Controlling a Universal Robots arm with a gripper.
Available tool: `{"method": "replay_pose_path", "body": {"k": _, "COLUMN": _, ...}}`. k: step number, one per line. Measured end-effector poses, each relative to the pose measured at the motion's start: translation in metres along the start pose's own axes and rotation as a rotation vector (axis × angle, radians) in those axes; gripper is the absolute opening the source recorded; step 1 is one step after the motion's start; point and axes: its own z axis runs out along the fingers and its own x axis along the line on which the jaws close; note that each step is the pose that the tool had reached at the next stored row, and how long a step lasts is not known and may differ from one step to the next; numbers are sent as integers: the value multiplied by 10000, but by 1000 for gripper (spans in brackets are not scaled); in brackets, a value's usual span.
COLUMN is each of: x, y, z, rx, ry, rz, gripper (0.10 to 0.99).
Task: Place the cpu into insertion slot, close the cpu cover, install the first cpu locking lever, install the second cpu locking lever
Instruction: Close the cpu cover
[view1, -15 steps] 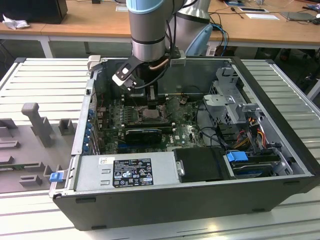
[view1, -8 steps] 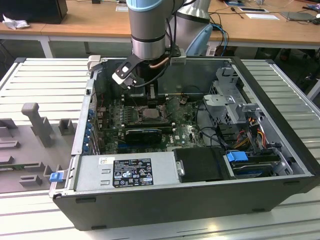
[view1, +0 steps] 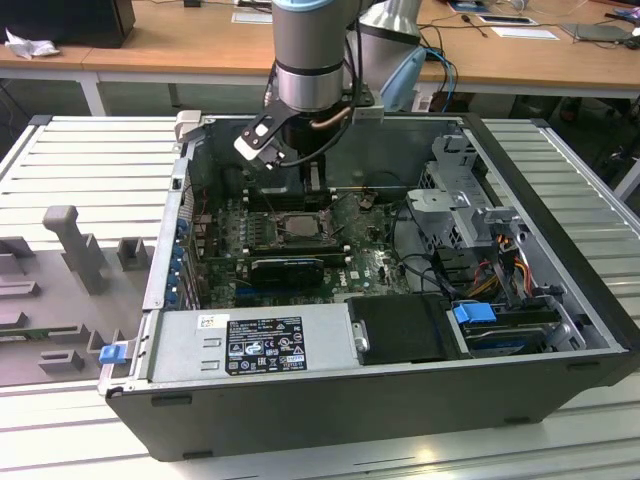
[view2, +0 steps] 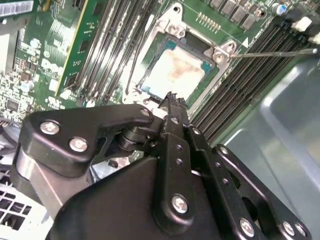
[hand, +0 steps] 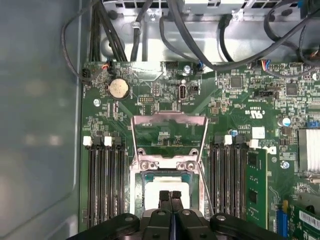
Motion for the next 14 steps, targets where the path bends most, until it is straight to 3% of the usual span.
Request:
{"method": "replay_pose_path", "body": {"k": 2, "x": 0, "y": 54, "z": 4, "rx": 2, "ry": -1, "rz": 1, "gripper": 106}}
{"method": "replay_pose_path", "body": {"k": 10, "x": 2, "y": 72, "z": -55, "rx": 1, "ry": -7, "rz": 0, "gripper": 106}}
{"method": "replay_pose_path", "body": {"k": 14, "x": 2, "y": 141, "z": -76, "rx": 3, "ry": -10, "rz": 1, "gripper": 106}}
